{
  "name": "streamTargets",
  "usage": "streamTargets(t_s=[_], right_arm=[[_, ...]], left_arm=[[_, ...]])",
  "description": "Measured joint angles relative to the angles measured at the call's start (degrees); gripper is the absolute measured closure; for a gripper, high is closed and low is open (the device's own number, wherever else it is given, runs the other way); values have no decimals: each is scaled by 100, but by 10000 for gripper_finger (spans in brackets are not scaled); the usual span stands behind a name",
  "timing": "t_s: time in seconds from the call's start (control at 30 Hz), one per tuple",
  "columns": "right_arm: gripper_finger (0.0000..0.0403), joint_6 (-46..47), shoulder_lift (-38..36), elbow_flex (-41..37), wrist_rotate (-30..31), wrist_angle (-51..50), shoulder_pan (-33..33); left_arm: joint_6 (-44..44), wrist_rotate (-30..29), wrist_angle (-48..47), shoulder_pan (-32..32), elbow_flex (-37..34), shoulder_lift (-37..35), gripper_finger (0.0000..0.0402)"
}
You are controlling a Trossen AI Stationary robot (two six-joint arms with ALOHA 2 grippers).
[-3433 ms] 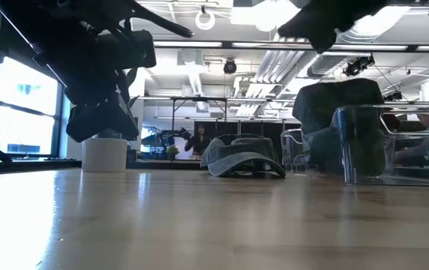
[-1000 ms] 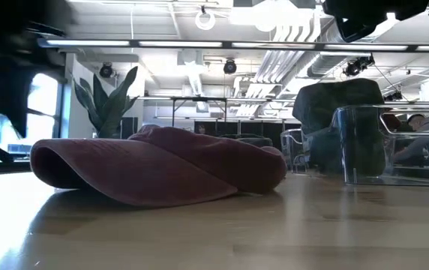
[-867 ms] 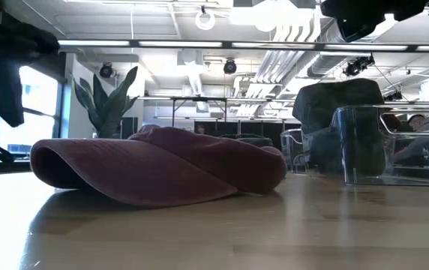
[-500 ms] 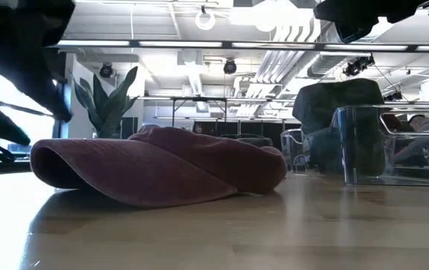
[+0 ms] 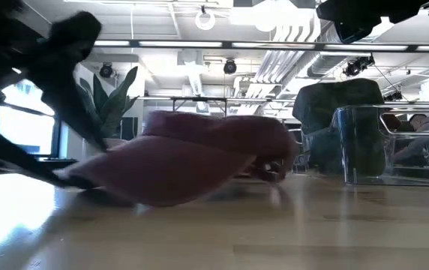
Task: Pick & Place hat
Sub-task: Put the red cap into the top transparent bin
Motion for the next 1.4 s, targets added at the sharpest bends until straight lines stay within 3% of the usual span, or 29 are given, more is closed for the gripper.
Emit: streamTargets(t_s=[0.17,0.37,0.53,0.63,0.8,0.97,1.17,1.27,1.4], right_arm=[[396,2,0,0,0,-7,0],[397,3,0,0,-1,-40,0],[400,3,0,0,-2,-46,0],[395,4,0,0,-4,-84,0],[397,5,2,0,-11,-148,2],[400,14,2,0,-8,-175,2],[398,27,2,0,-7,-175,2],[401,27,2,0,-7,-174,2],[397,23,2,0,-7,-173,2]], left_arm=[[10,-1020,102,45,159,107,235],[-186,-1629,409,299,155,103,304],[-253,-1621,588,615,155,103,381],[-334,-1341,506,790,155,103,395],[313,-1084,73,691,273,103,359],[409,-993,-809,448,885,103,292],[117,374,-1108,417,1026,97,187],[-16,-103,-1041,549,939,218,157],[-119,-721,-986,816,868,488,150]])
